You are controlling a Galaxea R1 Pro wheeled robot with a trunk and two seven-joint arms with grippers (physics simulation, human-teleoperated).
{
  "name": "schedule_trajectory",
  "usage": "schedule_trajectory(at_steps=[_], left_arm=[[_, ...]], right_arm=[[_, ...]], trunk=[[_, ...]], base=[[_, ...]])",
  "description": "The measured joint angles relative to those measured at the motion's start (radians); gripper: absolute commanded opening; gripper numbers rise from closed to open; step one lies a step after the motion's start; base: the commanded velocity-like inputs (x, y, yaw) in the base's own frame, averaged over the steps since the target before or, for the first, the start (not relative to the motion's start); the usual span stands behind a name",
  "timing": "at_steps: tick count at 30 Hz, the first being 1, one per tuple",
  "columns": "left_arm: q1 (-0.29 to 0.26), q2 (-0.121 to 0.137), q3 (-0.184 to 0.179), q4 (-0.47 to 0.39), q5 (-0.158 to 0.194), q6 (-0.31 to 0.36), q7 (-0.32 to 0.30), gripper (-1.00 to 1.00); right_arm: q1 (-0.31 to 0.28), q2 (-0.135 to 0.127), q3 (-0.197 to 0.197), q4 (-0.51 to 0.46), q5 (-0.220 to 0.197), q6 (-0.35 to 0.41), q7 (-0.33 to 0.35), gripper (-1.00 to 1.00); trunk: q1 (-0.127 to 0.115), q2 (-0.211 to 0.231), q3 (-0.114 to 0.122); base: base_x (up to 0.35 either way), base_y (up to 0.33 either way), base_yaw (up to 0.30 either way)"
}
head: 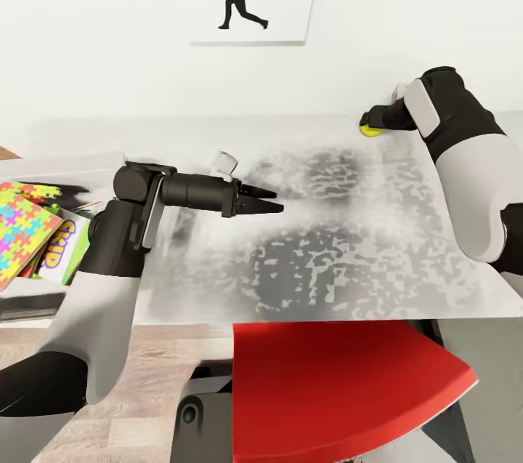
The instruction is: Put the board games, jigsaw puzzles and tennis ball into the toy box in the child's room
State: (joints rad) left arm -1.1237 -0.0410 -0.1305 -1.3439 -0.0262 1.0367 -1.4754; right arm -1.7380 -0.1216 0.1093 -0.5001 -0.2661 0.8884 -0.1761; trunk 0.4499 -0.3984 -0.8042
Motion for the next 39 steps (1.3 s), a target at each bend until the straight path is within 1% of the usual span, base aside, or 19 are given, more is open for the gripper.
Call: schedule_trajectory(at_steps=[6, 12, 15, 17, 18, 20, 21, 22, 25, 30, 32, 37, 39], left_arm=[[0.000, 0.002, 0.001, 0.000, 0.001, 0.000, 0.000, 1.00], [0.000, 0.003, 0.003, 0.000, 0.001, 0.000, -0.001, 1.00], [0.000, 0.005, 0.004, 0.000, 0.002, 0.000, -0.002, 1.00], [0.000, 0.007, 0.005, 0.000, 0.003, 0.000, -0.002, 1.00], [0.000, 0.007, 0.005, 0.000, 0.003, 0.000, -0.002, 1.00], [0.000, 0.008, 0.007, 0.000, 0.003, 0.000, -0.003, 1.00], [0.000, 0.008, 0.007, 0.000, 0.003, 0.000, -0.003, 1.00], [0.000, 0.008, 0.007, 0.000, 0.003, 0.000, -0.003, 1.00], [0.000, 0.008, 0.009, -0.002, 0.004, 0.000, -0.004, 1.00], [0.000, 0.010, 0.027, -0.004, 0.004, 0.000, -0.005, 1.00], [-0.002, 0.016, 0.035, -0.005, 0.004, 0.000, -0.007, 1.00], [-0.034, 0.025, 0.039, -0.006, 0.006, 0.000, -0.008, 1.00], [-0.040, 0.026, 0.040, -0.006, 0.006, 0.000, -0.008, 1.00]], right_arm=[[0.000, -0.001, 0.000, -0.001, -0.005, 0.003, 0.001, -1.00], [-0.001, -0.001, -0.002, -0.007, -0.008, 0.024, 0.003, -1.00], [0.000, -0.001, -0.003, -0.044, -0.010, 0.039, 0.009, -1.00], [0.000, -0.001, -0.006, -0.086, -0.012, 0.078, 0.017, -1.00], [0.000, -0.001, -0.009, -0.097, -0.011, 0.090, 0.020, -1.00], [0.000, -0.001, -0.028, -0.143, -0.012, 0.129, 0.029, -1.00], [0.000, -0.001, -0.035, -0.154, -0.012, 0.136, 0.031, -1.00], [0.001, -0.001, -0.057, -0.177, -0.012, 0.150, 0.033, -1.00], [0.000, -0.001, -0.085, -0.198, -0.013, 0.156, 0.035, -1.00], [0.000, -0.002, -0.096, -0.204, -0.015, 0.156, 0.036, -1.00], [0.000, -0.002, -0.097, -0.204, -0.025, 0.156, 0.042, -1.00], [0.001, -0.004, -0.098, -0.205, -0.046, 0.156, 0.068, -1.00], [0.001, -0.010, -0.099, -0.204, -0.049, 0.156, 0.076, -1.00]], trunk=[[0.000, 0.000, 0.006], [0.000, 0.000, 0.015], [0.000, 0.000, 0.020], [0.000, 0.000, 0.023], [0.000, 0.000, 0.025], [0.000, 0.000, 0.028], [0.000, 0.000, 0.029], [0.000, 0.000, 0.031], [0.000, 0.000, 0.036], [0.000, 0.000, 0.044], [0.000, 0.000, 0.047], [0.000, 0.000, 0.055], [0.000, 0.000, 0.058]], base=[[-0.302, 0.000, 0.000], [-0.158, 0.000, 0.000], [-0.101, 0.005, 0.000], [-0.100, 0.067, 0.000], [-0.114, 0.133, 0.000], [-0.132, 0.182, 0.000], [-0.143, 0.210, 0.000], [-0.110, 0.163, 0.000], [-0.048, 0.071, 0.000], [-0.043, 0.018, 0.000], [-0.198, 0.066, 0.000], [-0.207, 0.079, 0.000], [-0.056, 0.022, 0.000]])
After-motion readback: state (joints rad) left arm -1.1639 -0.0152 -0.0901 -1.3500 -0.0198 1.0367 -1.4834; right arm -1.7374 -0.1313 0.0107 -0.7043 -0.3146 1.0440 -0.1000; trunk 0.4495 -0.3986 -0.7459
